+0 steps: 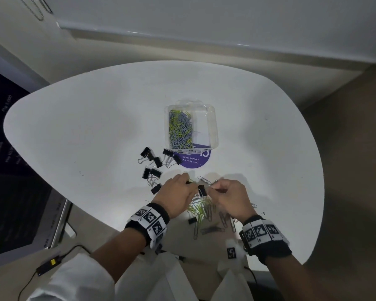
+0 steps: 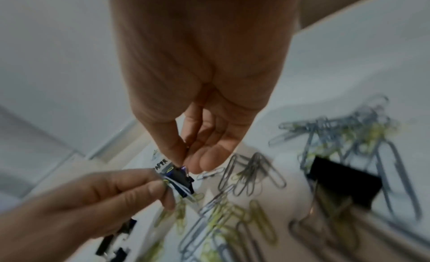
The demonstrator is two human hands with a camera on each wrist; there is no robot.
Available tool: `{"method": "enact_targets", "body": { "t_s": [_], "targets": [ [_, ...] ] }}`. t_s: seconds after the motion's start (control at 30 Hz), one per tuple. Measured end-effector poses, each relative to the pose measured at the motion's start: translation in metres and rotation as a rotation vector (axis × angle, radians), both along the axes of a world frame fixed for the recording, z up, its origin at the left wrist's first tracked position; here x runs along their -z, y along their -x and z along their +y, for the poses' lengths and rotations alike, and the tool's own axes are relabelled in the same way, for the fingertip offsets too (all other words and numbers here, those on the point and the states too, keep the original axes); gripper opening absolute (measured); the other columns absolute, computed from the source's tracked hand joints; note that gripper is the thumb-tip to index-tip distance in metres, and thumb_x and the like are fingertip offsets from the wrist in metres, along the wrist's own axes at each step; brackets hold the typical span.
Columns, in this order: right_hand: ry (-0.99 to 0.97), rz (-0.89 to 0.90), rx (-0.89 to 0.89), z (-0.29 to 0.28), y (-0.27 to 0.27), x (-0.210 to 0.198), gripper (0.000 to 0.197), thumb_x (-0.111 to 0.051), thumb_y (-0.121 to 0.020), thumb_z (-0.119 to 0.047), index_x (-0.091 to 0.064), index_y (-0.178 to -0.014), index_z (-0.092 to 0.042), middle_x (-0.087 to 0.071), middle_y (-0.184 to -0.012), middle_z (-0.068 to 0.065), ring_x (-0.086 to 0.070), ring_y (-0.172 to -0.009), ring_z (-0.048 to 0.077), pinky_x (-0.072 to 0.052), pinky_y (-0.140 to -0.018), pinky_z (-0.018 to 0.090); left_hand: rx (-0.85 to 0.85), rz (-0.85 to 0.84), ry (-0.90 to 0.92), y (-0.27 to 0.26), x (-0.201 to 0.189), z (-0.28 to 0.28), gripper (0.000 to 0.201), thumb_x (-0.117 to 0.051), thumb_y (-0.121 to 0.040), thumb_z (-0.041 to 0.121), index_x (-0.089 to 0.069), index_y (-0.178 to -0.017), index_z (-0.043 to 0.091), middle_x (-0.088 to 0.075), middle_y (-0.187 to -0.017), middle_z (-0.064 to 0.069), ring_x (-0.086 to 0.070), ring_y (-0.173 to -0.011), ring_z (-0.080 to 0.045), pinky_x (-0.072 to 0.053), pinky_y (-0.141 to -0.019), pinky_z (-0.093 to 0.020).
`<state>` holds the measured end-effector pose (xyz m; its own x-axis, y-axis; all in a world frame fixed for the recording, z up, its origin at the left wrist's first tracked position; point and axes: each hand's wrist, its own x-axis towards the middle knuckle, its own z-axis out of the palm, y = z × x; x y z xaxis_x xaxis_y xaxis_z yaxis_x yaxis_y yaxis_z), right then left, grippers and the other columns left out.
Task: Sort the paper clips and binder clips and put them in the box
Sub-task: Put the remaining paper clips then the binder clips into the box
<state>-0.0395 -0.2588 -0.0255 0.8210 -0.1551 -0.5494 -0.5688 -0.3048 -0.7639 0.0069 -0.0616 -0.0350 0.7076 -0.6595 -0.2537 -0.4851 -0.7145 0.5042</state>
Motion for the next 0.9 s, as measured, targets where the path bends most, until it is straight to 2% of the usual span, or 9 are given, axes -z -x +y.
{"method": "enact_targets", "body": {
  "t_s": [0.07, 0.13, 0.2, 0.33, 0.47, 0.57, 0.63, 0.77, 0.9],
  "targets": [
    [0.028, 0.013, -0.007, -0.003, -0.002, 0.002, 0.009, -0.078, -0.083, -0.025, -0.075, -0.083, -0.016, -0.075, -0.077, 0.0, -0.071, -0.069, 0.015, -0.058, -0.072, 0.028, -0.132, 0.14, 0.089, -0.002, 0.002, 0.004, 0.026, -0.045, -0.099, 0.033, -0.066, -0.107, 0.02, -0.05, -0.091, -0.004, -0.052, -0.08, -0.02, -0.048, -0.073, -0.034],
    [-0.098, 0.087, 0.071, -0.002, -0.004, 0.0, 0.011, -0.074, -0.086, -0.017, -0.073, -0.087, -0.006, -0.072, -0.075, 0.008, -0.066, -0.063, 0.02, -0.057, -0.067, 0.032, -0.208, 0.207, 0.173, -0.004, 0.001, 0.005, 0.027, -0.048, -0.098, 0.035, -0.069, -0.109, 0.021, -0.05, -0.09, -0.002, -0.053, -0.079, -0.016, -0.048, -0.077, -0.03],
    [-0.385, 0.186, 0.25, 0.002, -0.005, -0.006, 0.013, -0.065, -0.09, -0.003, -0.065, -0.095, 0.01, -0.063, -0.077, 0.016, -0.06, -0.064, 0.021, -0.052, -0.064, 0.029, -0.197, 0.162, 0.197, -0.005, 0.0, 0.004, 0.029, -0.047, -0.096, 0.038, -0.07, -0.104, 0.021, -0.05, -0.086, -0.001, -0.052, -0.076, -0.016, -0.048, -0.074, -0.031],
    [-0.72, 0.238, 0.488, 0.004, -0.006, -0.012, 0.008, -0.059, -0.093, -0.001, -0.064, -0.098, 0.004, -0.071, -0.09, 0.016, -0.071, -0.085, 0.023, -0.058, -0.073, 0.026, -0.122, -0.071, 0.176, -0.006, -0.007, 0.003, 0.026, -0.05, -0.094, 0.034, -0.071, -0.091, 0.019, -0.049, -0.078, 0.0, -0.05, -0.072, -0.019, -0.046, -0.063, -0.032],
    [-0.626, 0.155, 0.394, 0.004, -0.005, -0.012, 0.012, -0.067, -0.084, 0.009, -0.064, -0.08, -0.001, -0.07, -0.088, 0.022, -0.069, -0.085, 0.029, -0.059, -0.079, 0.031, -0.057, -0.181, 0.08, -0.01, -0.006, 0.003, 0.018, -0.057, -0.092, 0.029, -0.07, -0.086, 0.019, -0.047, -0.079, 0.0, -0.048, -0.072, -0.02, -0.042, -0.061, -0.033],
    [-0.527, 0.118, 0.307, 0.004, -0.005, -0.011, 0.016, -0.077, -0.078, 0.001, -0.063, -0.075, -0.005, -0.068, -0.092, 0.026, -0.064, -0.087, 0.032, -0.054, -0.091, 0.042, -0.03, -0.154, 0.056, -0.013, -0.007, 0.004, 0.014, -0.059, -0.09, 0.026, -0.072, -0.09, 0.021, -0.049, -0.08, 0.0, -0.049, -0.074, -0.021, -0.045, -0.063, -0.036],
    [-0.488, 0.089, 0.306, 0.005, -0.006, -0.011, 0.018, -0.078, -0.079, -0.003, -0.061, -0.074, -0.006, -0.068, -0.099, 0.03, -0.066, -0.089, 0.031, -0.055, -0.09, 0.041, -0.035, -0.099, 0.063, -0.013, -0.008, 0.002, 0.017, -0.058, -0.087, 0.025, -0.07, -0.099, 0.022, -0.049, -0.082, 0.0, -0.049, -0.077, -0.02, -0.046, -0.067, -0.035],
    [-0.444, 0.035, 0.307, 0.006, -0.008, -0.01, 0.021, -0.078, -0.081, -0.004, -0.058, -0.076, -0.005, -0.069, -0.093, 0.028, -0.067, -0.085, 0.033, -0.055, -0.088, 0.044, -0.211, 0.04, 0.174, -0.011, -0.013, -0.005, 0.034, -0.061, -0.083, 0.052, -0.07, -0.096, 0.022, -0.047, -0.081, 0.002, -0.049, -0.075, -0.015, -0.043, -0.068, -0.027],
    [-0.42, -0.007, 0.316, 0.01, -0.007, -0.011, 0.023, -0.077, -0.082, -0.002, -0.054, -0.078, -0.002, -0.073, -0.09, 0.021, -0.07, -0.083, 0.029, -0.056, -0.086, 0.045, -0.249, 0.033, 0.178, -0.017, -0.011, -0.008, 0.028, -0.066, -0.083, 0.049, -0.067, -0.083, 0.021, -0.044, -0.079, 0.005, -0.045, -0.073, -0.014, -0.041, -0.066, -0.027]
  ]
}}
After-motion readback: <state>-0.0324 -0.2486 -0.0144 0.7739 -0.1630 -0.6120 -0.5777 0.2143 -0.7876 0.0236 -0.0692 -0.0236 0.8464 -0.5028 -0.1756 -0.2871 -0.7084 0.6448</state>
